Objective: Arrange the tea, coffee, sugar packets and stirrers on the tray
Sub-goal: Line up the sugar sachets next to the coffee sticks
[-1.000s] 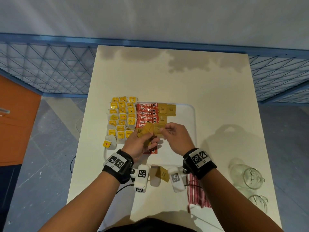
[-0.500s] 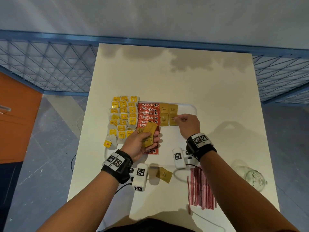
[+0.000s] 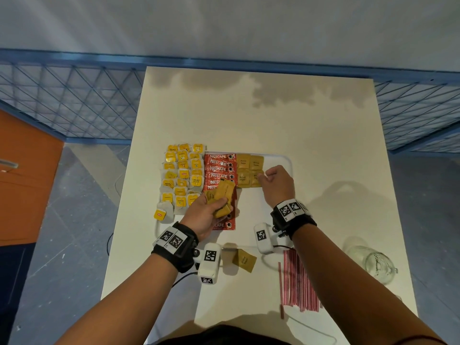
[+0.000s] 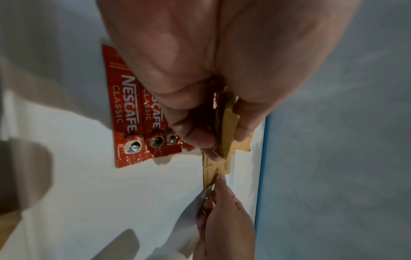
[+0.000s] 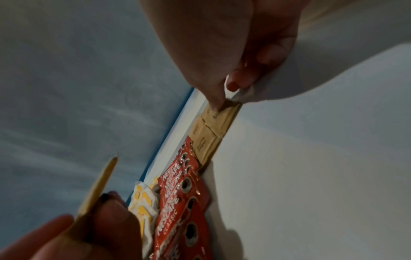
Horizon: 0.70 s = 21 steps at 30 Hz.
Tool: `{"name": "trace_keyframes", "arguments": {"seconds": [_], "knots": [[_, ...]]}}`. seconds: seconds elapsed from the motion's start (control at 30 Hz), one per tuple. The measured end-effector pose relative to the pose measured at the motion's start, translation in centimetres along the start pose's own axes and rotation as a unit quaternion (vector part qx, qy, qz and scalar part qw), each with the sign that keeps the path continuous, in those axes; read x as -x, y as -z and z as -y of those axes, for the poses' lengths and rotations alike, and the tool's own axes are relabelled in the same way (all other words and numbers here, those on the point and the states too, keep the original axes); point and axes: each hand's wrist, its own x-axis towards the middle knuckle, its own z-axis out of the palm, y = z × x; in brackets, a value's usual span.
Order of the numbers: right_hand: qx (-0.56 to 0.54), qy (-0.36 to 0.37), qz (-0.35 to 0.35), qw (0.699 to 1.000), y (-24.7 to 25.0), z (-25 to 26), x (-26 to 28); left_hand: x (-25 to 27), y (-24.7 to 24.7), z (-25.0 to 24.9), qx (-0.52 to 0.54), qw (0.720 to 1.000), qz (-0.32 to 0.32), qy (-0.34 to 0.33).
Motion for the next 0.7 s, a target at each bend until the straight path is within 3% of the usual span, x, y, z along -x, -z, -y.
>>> {"name": "trace_keyframes", "arguments": {"seconds": [0.13, 0.33, 0.4, 0.7], "knots": [[-0.028, 0.053, 0.011, 0.998, 0.4, 1.0, 1.7, -0.1, 0.1, 0.1, 0.002, 1.0, 0.003, 0.001], [-0.092, 0.126, 0.169, 0.973, 0.9, 2.2, 4.8, 0.3, -0.1, 0.4, -0.033, 0.999, 0.01, -0.003], [-0.083, 0.143, 0.193, 0.967, 0.6, 2.2, 5.3, 0.4, -0.1, 0.6, -0.051, 0.999, 0.02, 0.002], [-0.133, 0.187, 0.165, 0.959, 1.6, 3.0, 7.8, 0.9, -0.2, -0.1, -0.017, 1.0, 0.019, 0.008]]}}
